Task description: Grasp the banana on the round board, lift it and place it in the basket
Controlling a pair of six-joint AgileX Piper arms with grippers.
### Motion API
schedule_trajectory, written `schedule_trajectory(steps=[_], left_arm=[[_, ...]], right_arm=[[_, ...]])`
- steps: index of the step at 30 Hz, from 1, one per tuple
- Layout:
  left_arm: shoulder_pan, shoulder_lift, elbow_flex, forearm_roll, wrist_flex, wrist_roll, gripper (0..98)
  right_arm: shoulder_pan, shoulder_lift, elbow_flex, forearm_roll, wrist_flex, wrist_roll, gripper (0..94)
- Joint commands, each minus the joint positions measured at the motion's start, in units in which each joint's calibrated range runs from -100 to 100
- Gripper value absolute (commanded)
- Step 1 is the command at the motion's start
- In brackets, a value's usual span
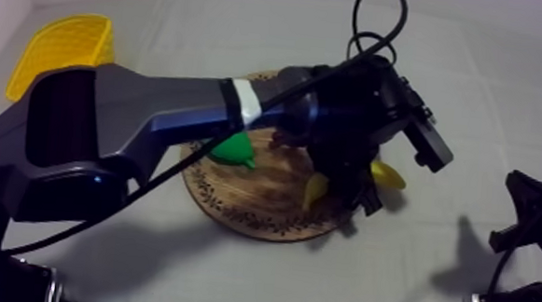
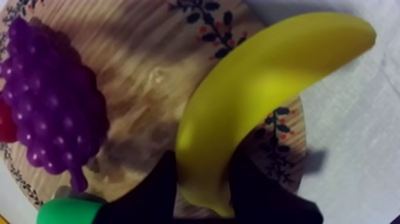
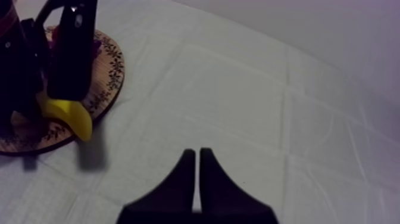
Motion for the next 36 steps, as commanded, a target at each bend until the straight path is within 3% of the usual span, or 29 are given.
schedule_trajectory(steps=[1, 9, 15, 24, 36], left_arm=[[0.15, -2.13, 0.76, -0.65, -0.03, 0.23, 21.5], [-0.85, -16.72, 8.40, -4.00, -0.03, 1.31, 21.3], [-5.19, -31.64, 15.54, -6.66, -0.03, 1.56, 21.9], [-19.09, -45.78, 24.93, -8.48, -0.03, 0.92, 21.3], [-37.14, -46.85, 28.55, -8.91, -0.21, -0.58, 20.6]], right_arm=[[-0.03, -0.04, -0.03, -0.03, -0.02, -0.03, 0.5], [-0.03, -0.04, -0.03, -0.03, -0.02, -0.04, 0.5], [-0.03, -0.04, -0.03, -0.03, -0.02, -0.04, 0.5], [-0.03, -0.04, -0.03, -0.03, -0.02, -0.03, 0.5], [-0.03, -0.04, -0.03, -0.03, -0.02, 0.01, 0.5]])
